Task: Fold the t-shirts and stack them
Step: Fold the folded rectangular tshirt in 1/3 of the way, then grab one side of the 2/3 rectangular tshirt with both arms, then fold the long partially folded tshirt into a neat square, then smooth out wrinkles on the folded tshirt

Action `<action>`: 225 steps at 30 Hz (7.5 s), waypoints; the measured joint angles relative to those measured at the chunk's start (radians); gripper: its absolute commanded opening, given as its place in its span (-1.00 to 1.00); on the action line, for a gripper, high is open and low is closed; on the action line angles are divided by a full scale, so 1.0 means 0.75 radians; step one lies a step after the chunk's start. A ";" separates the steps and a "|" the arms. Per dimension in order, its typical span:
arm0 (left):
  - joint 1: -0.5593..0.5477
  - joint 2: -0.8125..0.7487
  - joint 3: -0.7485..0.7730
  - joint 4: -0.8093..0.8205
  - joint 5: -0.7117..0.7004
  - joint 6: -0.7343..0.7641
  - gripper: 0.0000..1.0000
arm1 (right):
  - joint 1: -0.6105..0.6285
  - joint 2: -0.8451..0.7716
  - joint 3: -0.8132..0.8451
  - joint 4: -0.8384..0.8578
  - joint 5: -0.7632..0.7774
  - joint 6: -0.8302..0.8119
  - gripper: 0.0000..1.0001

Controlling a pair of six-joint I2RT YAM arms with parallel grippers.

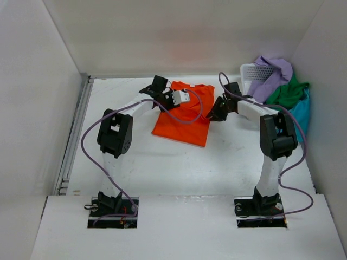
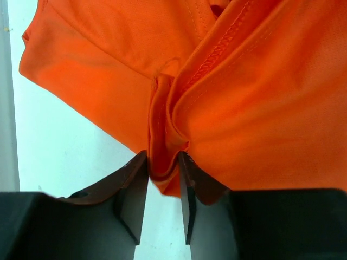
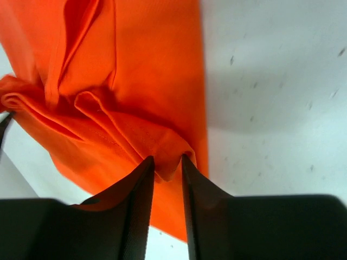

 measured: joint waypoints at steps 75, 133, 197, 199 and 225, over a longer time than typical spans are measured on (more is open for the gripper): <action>-0.321 -1.079 -0.876 -0.896 -0.106 -0.038 -0.96 | 0.633 -1.009 -0.868 -0.136 -0.081 0.167 -1.00; 0.082 0.301 0.568 -0.248 0.032 -0.512 -0.21 | -0.120 0.073 0.128 0.045 -0.170 -0.009 -0.29; 0.246 -0.875 -0.782 -0.612 0.183 -0.800 0.20 | 0.364 -1.036 -0.723 -0.186 0.057 -0.073 0.12; 0.243 -0.830 -0.770 -0.544 0.199 -0.800 0.20 | 0.327 -1.003 -0.674 -0.159 0.082 -0.126 0.15; 0.194 -0.381 -0.666 -0.196 0.354 -0.984 -1.00 | 0.301 -0.493 -0.632 0.102 0.049 -0.204 -0.86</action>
